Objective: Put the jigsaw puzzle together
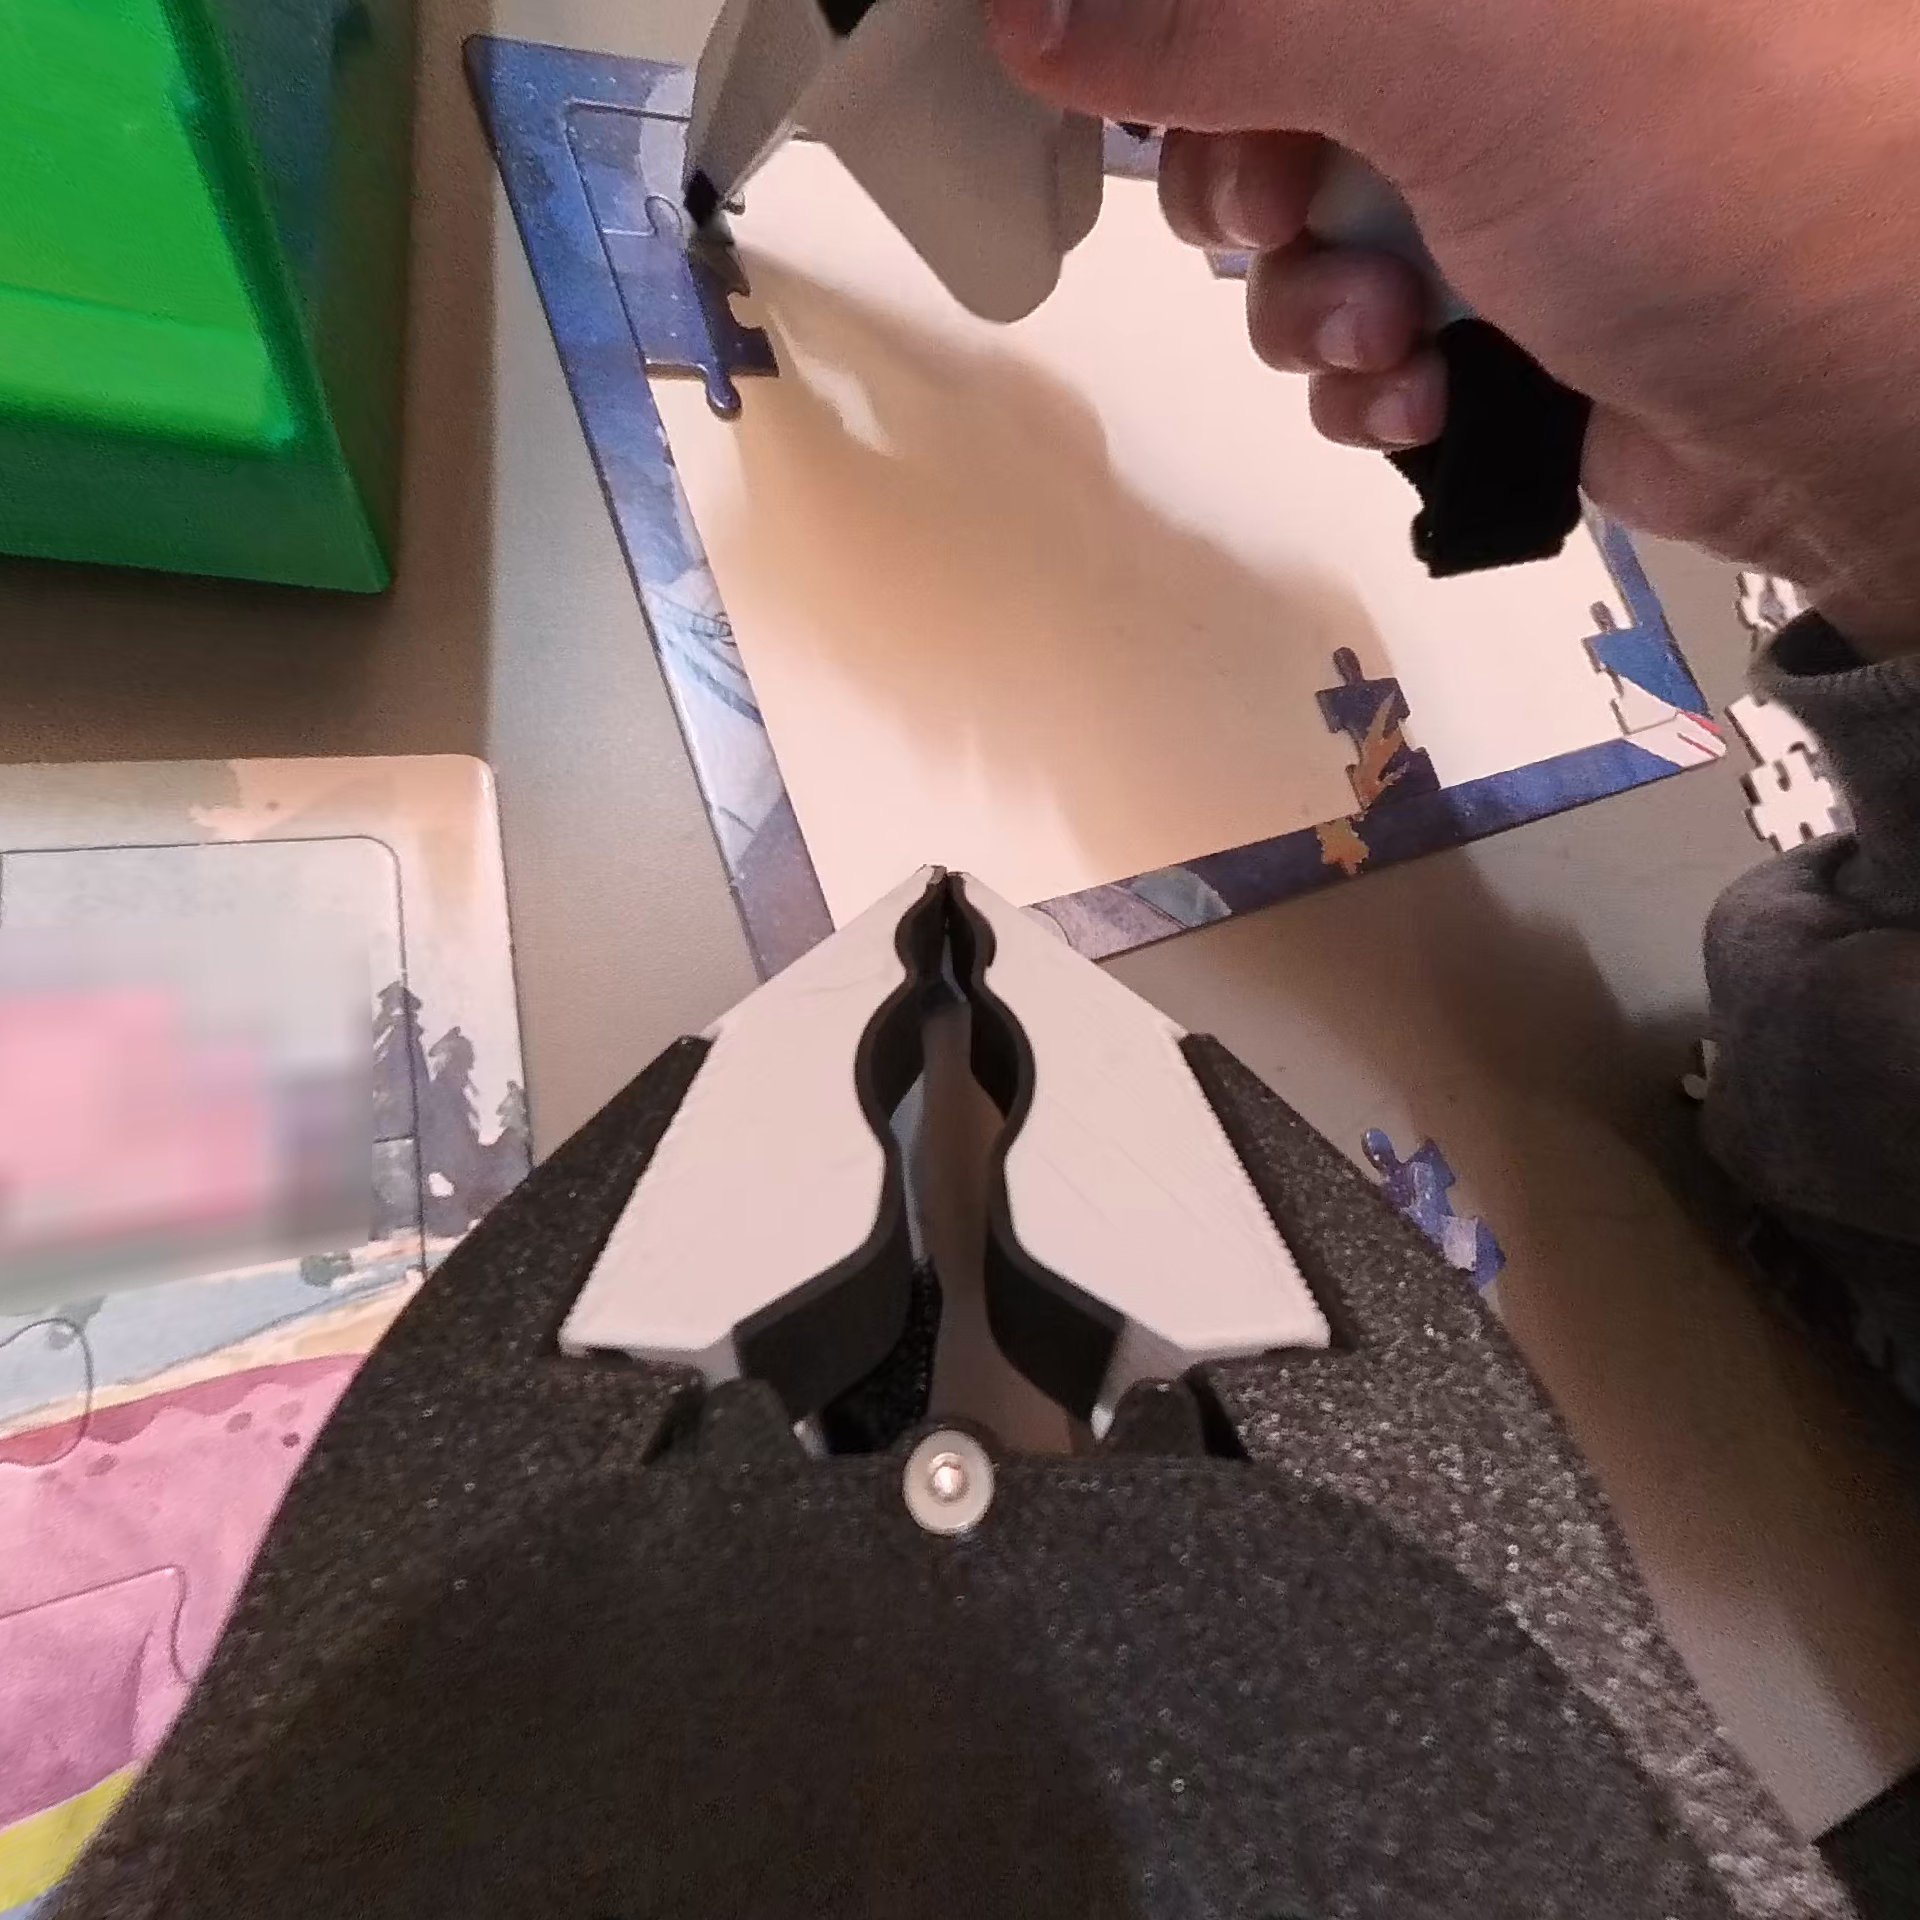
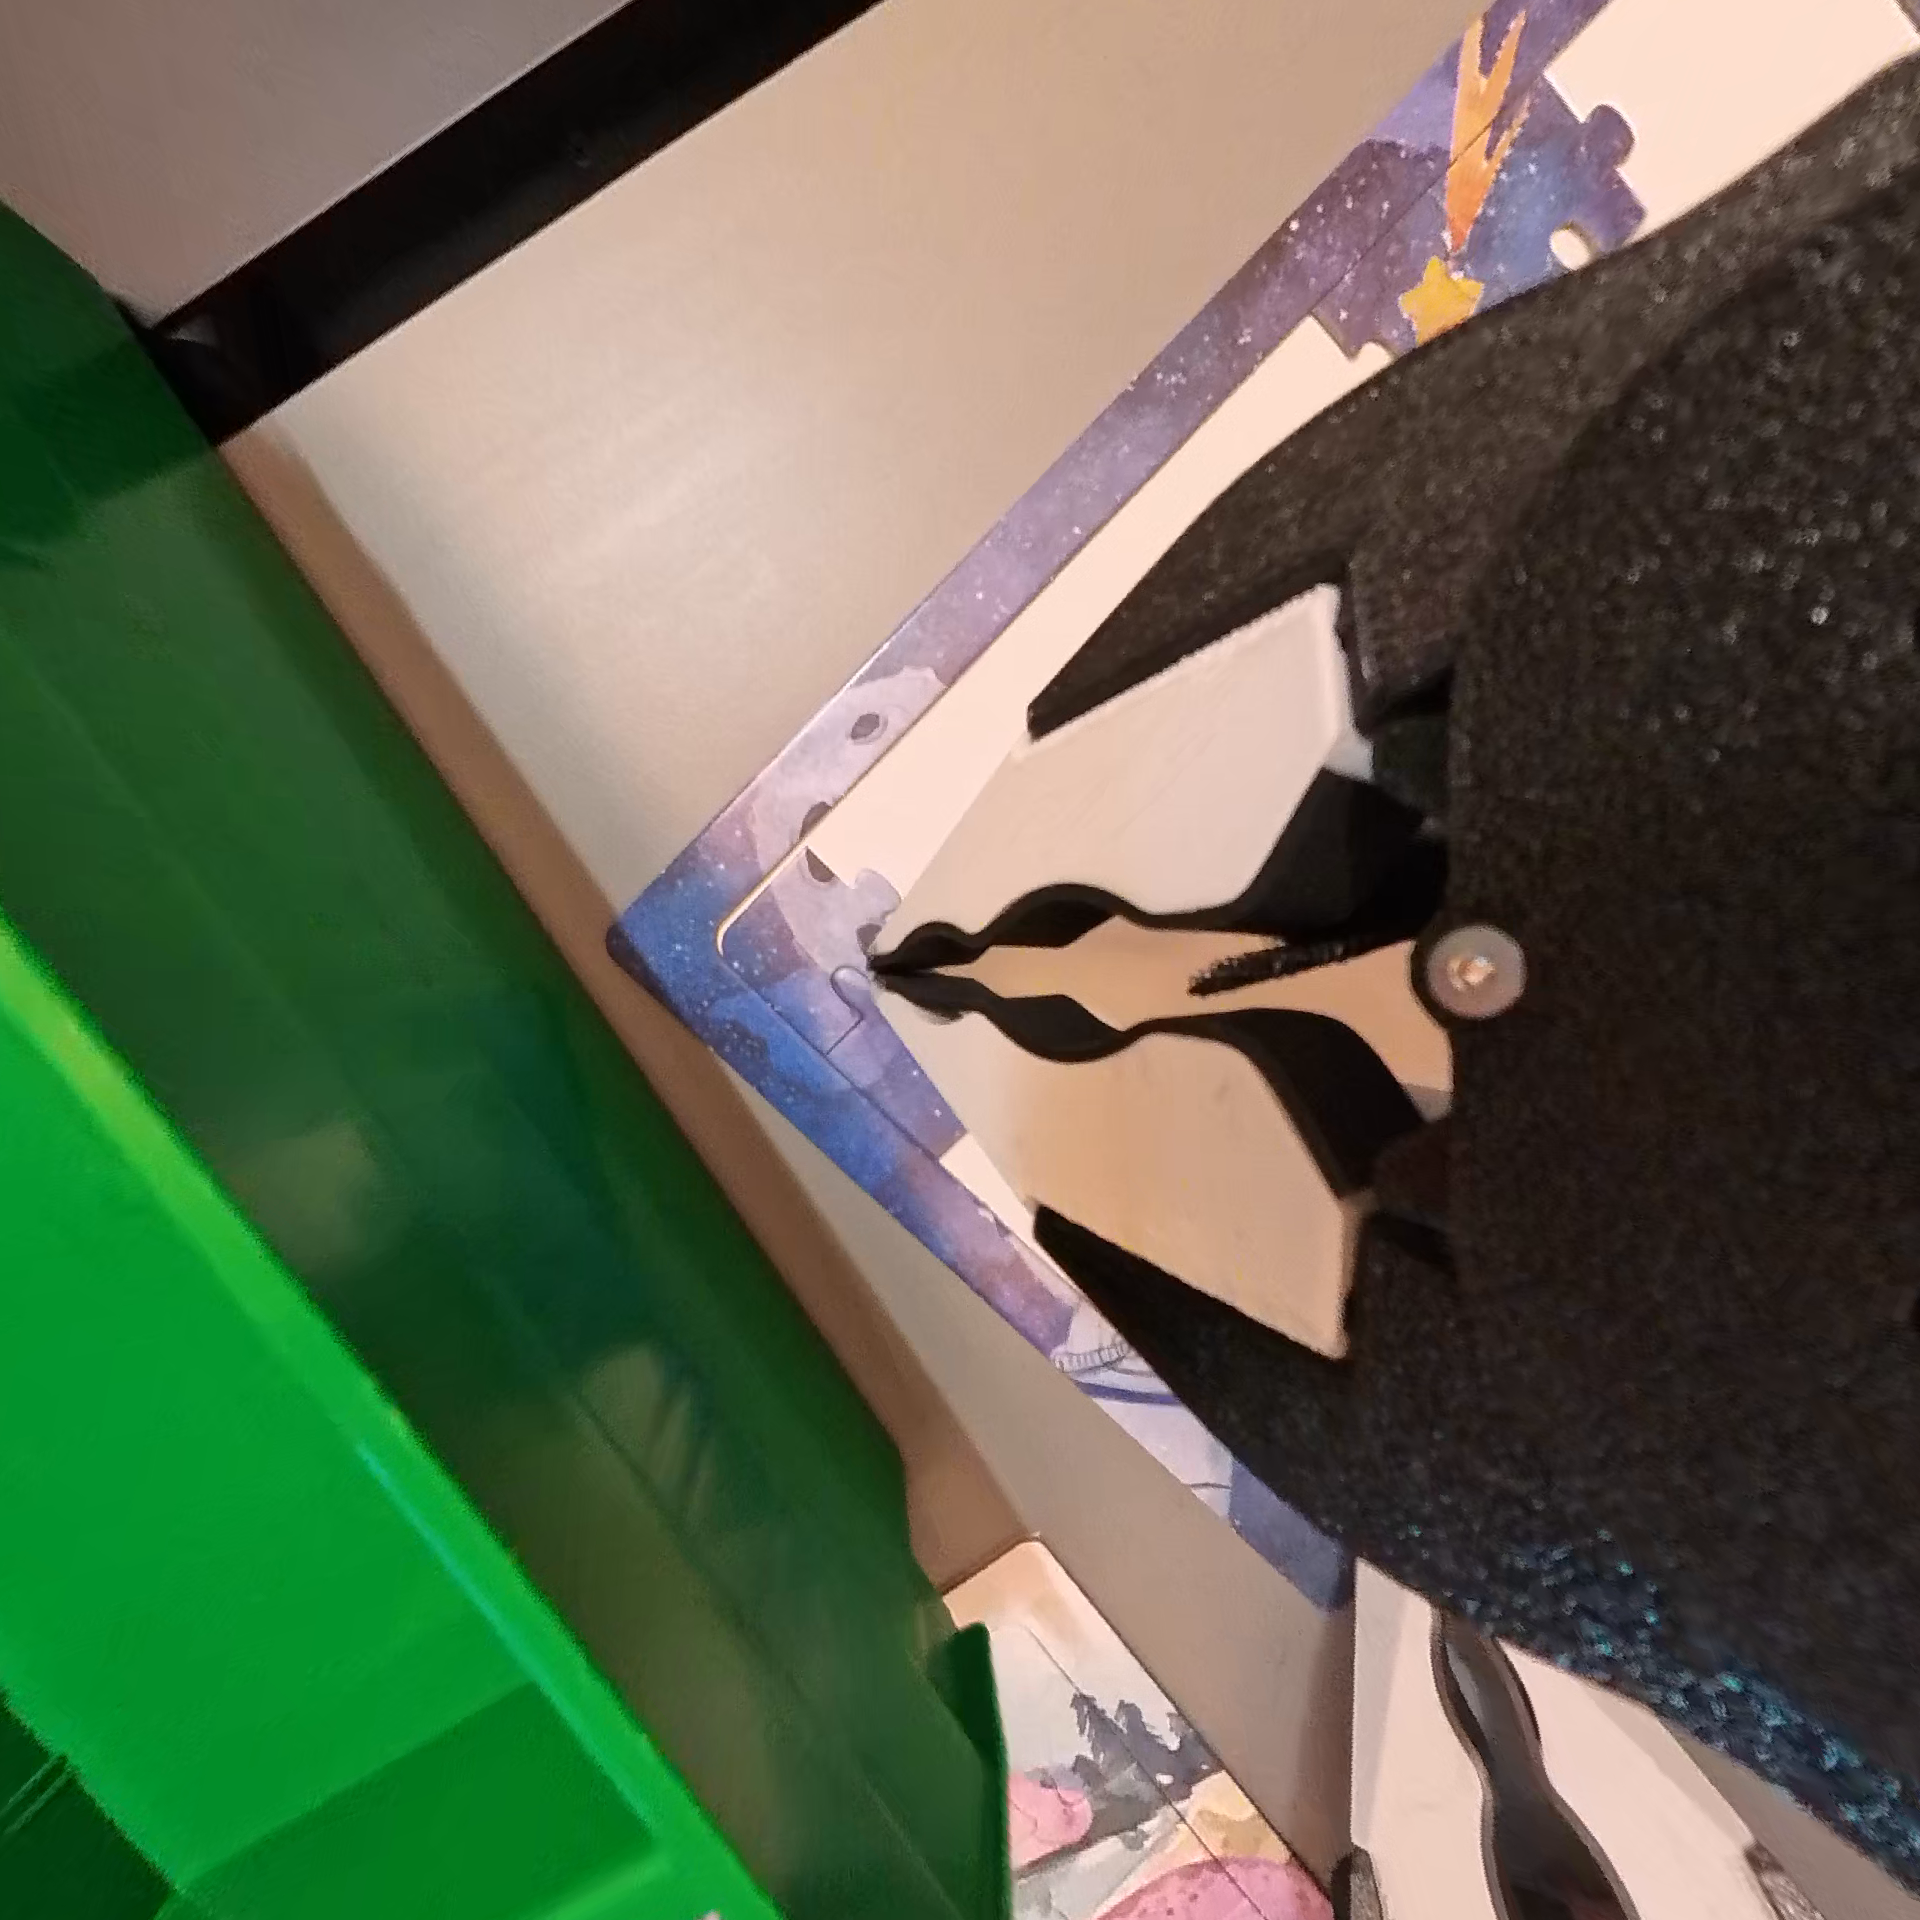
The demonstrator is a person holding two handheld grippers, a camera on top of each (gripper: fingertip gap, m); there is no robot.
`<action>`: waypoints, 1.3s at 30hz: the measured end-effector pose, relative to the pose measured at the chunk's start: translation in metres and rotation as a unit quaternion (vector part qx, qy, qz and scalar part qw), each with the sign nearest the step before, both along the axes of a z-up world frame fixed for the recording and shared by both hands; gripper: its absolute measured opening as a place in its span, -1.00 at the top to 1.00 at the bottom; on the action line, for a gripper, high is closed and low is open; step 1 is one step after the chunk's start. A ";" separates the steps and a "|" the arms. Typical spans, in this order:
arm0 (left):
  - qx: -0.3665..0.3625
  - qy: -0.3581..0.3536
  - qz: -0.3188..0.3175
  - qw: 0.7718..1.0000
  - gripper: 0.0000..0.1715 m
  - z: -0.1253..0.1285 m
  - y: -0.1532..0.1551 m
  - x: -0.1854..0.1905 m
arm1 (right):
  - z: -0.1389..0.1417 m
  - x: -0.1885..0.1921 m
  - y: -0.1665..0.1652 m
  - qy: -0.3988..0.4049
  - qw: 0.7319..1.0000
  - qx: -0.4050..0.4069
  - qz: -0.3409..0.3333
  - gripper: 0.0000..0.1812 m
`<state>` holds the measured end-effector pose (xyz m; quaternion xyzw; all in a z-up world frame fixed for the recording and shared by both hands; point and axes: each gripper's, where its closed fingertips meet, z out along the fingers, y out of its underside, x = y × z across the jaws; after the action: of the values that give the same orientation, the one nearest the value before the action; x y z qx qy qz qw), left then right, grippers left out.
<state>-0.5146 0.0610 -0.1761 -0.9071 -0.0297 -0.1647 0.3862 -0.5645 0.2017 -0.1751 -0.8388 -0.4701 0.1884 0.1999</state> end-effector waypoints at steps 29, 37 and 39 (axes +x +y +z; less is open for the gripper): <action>0.000 0.002 -0.001 1.000 1.00 0.000 0.000 0.000 | -0.005 0.010 -0.037 -0.017 0.997 -0.008 0.074 1.00; 0.000 0.002 -0.001 1.000 1.00 0.000 0.000 0.000 | -0.004 0.008 -0.036 -0.022 0.997 -0.003 0.075 1.00; 0.000 0.001 0.000 1.000 1.00 0.000 0.000 0.000 | -0.003 0.008 -0.038 -0.019 0.997 -0.005 0.077 1.00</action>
<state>-0.5146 0.0609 -0.1766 -0.9071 -0.0288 -0.1641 0.3865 -0.5568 0.1641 -0.1784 -0.8044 -0.5360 0.1902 0.1716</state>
